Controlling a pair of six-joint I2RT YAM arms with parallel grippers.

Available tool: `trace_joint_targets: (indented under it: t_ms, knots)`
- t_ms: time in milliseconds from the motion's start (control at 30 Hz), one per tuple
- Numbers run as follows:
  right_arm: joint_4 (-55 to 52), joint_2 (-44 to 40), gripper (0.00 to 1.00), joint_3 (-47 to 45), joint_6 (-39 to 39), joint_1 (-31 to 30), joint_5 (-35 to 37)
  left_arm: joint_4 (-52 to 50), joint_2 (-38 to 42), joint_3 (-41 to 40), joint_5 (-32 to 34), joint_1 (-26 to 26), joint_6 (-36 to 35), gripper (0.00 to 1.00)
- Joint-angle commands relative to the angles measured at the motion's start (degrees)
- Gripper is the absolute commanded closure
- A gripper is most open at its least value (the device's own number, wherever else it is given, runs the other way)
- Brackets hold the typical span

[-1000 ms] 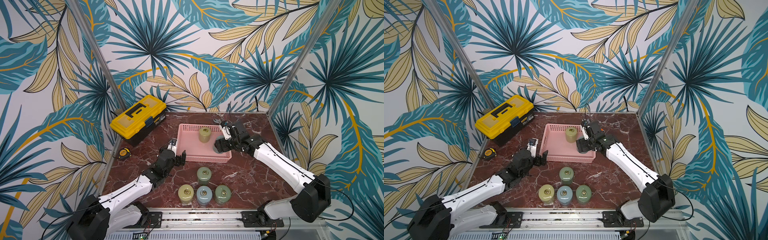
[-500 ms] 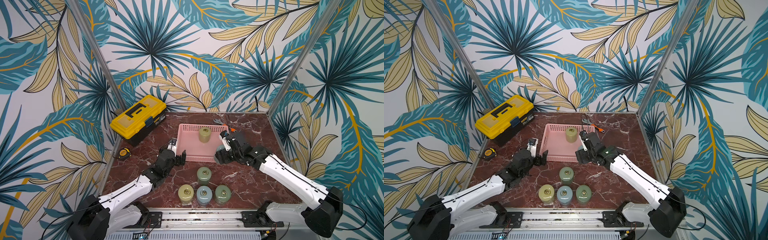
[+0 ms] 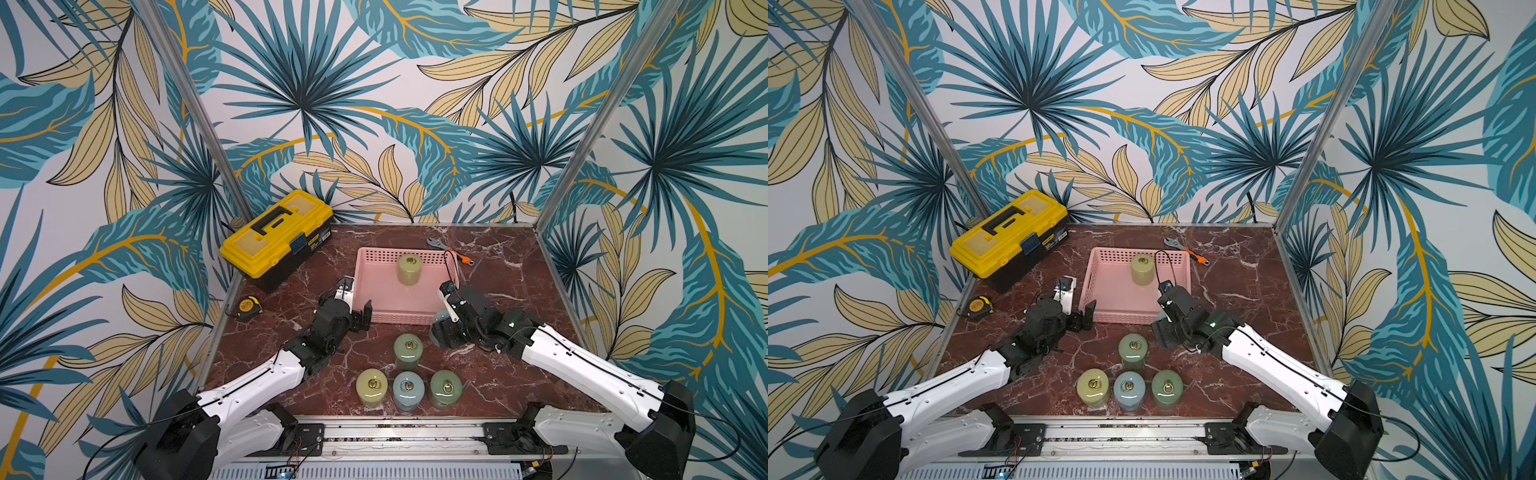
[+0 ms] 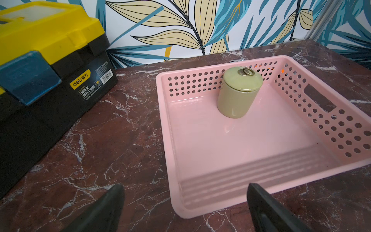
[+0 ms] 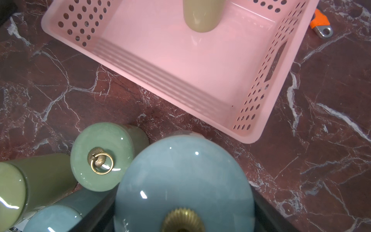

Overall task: Take the tea canister out of the basket
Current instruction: Place the tea canister at the center of the board.

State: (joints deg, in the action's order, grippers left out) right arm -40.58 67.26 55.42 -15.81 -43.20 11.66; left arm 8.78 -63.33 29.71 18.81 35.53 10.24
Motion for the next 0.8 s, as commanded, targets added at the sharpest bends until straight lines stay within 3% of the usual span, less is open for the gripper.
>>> trace_joint_targets:
  t_ms: [0,767]
  knots:
    - [2.8,-2.2,0.58,-1.1,-2.7,-0.8,2.1,1.3,0.3,-1.4,-0.2,-0.2,-0.6,0.0]
    - [8.0,-0.1,0.58,-8.9,-12.2,-5.7,4.1,1.4,-0.5,-1.2,-0.4,-0.2,-0.5,0.0]
